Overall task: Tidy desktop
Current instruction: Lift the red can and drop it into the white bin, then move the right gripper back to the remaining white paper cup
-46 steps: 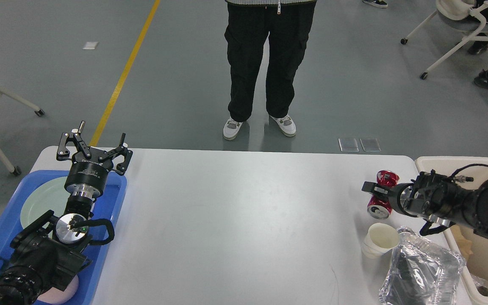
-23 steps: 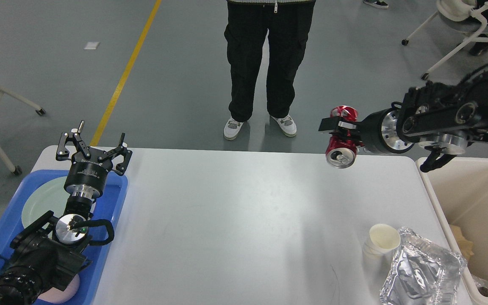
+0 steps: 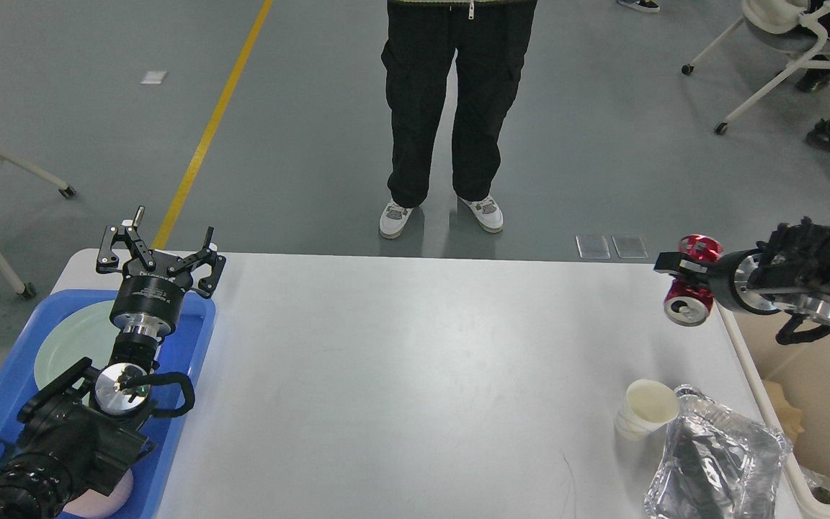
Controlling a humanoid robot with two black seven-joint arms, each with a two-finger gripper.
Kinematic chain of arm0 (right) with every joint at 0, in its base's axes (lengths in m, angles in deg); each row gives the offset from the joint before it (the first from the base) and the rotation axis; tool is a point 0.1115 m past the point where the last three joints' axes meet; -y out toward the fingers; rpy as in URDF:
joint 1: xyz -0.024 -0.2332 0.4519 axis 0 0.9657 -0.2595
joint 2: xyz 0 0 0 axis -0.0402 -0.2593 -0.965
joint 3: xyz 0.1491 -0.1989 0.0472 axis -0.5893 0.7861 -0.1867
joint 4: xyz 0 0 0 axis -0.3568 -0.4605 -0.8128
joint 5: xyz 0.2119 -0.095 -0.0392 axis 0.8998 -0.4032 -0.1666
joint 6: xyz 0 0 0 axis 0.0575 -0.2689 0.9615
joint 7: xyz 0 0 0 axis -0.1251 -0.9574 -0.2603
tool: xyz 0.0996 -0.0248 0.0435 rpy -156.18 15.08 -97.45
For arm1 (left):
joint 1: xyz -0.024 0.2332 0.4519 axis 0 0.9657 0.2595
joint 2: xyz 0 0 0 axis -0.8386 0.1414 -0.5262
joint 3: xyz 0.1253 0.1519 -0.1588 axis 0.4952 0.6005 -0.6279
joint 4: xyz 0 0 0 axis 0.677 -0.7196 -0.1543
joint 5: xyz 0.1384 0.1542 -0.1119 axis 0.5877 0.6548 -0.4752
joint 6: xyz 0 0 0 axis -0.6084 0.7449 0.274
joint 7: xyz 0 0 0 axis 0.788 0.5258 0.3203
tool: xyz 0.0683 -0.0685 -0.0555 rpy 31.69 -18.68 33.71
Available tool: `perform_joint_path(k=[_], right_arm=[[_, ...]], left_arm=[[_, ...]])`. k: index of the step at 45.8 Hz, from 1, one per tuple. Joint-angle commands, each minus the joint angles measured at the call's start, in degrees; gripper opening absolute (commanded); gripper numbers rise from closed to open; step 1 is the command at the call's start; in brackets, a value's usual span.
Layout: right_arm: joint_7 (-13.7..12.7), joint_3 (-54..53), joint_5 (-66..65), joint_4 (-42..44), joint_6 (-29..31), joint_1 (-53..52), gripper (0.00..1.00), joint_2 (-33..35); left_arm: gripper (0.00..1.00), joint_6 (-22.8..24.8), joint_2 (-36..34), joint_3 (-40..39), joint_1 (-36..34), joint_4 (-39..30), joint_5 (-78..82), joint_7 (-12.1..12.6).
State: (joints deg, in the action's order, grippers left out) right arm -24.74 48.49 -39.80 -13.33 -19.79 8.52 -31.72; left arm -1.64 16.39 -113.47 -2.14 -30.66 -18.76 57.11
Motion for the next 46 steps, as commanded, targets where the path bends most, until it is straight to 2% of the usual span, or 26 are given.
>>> perform_joint_path(k=[1, 6, 9, 14, 15, 16, 17, 18, 19, 20, 37, 43, 46], right_arm=[[-0.4, -0.5, 1.0, 19.9, -1.1, 15.4, 0.00, 0.3], [-0.7, -2.1, 2.4, 35.1, -1.7, 27.7, 0.00, -0.3], [-1.5, -3.7, 3.7, 40.9, -1.8, 32.8, 0.00, -1.0], [-3.5, -6.1, 4.7, 43.1, -1.8, 35.5, 0.00, -1.7], [-3.8, -6.3, 4.7, 43.2, -1.8, 35.5, 0.05, -1.7], [-4.0, -6.6, 4.8, 43.2, -1.5, 35.5, 0.44, -1.7], [-4.2, -6.7, 4.8, 43.2, -1.3, 35.6, 0.99, -1.8], [-4.2, -6.8, 4.8, 43.2, -1.3, 35.6, 1.00, -1.8], [-4.2, -6.8, 4.8, 43.2, -1.6, 35.6, 0.94, -1.7], [-4.2, -6.8, 4.8, 43.2, -1.6, 35.6, 1.00, -1.7], [-4.2, -7.1, 4.8, 43.4, -2.1, 34.3, 1.00, -3.9], [-4.0, -8.3, 5.0, 41.6, -1.3, 27.1, 1.00, -6.1], [-3.7, -8.7, 4.9, 36.9, -1.1, 22.1, 1.00, -6.3]], left_arm=[[0.97, 0.0, -0.1, 0.0, 0.0, 0.0, 0.0, 0.0], [0.97, 0.0, 0.0, 0.0, 0.0, 0.0, 0.0, 0.0], [0.97, 0.0, 0.0, 0.0, 0.0, 0.0, 0.0, 0.0], [0.97, 0.0, 0.0, 0.0, 0.0, 0.0, 0.0, 0.0], [0.97, 0.0, 0.0, 0.0, 0.0, 0.0, 0.0, 0.0], [0.97, 0.0, -0.1, 0.0, 0.0, 0.0, 0.0, 0.0], [0.97, 0.0, 0.0, 0.0, 0.0, 0.0, 0.0, 0.0], [0.97, 0.0, 0.0, 0.0, 0.0, 0.0, 0.0, 0.0], [0.97, 0.0, 0.0, 0.0, 0.0, 0.0, 0.0, 0.0], [0.97, 0.0, 0.0, 0.0, 0.0, 0.0, 0.0, 0.0], [0.97, 0.0, -0.1, 0.0, 0.0, 0.0, 0.0, 0.0], [0.97, 0.0, -0.1, 0.0, 0.0, 0.0, 0.0, 0.0], [0.97, 0.0, -0.1, 0.0, 0.0, 0.0, 0.0, 0.0]])
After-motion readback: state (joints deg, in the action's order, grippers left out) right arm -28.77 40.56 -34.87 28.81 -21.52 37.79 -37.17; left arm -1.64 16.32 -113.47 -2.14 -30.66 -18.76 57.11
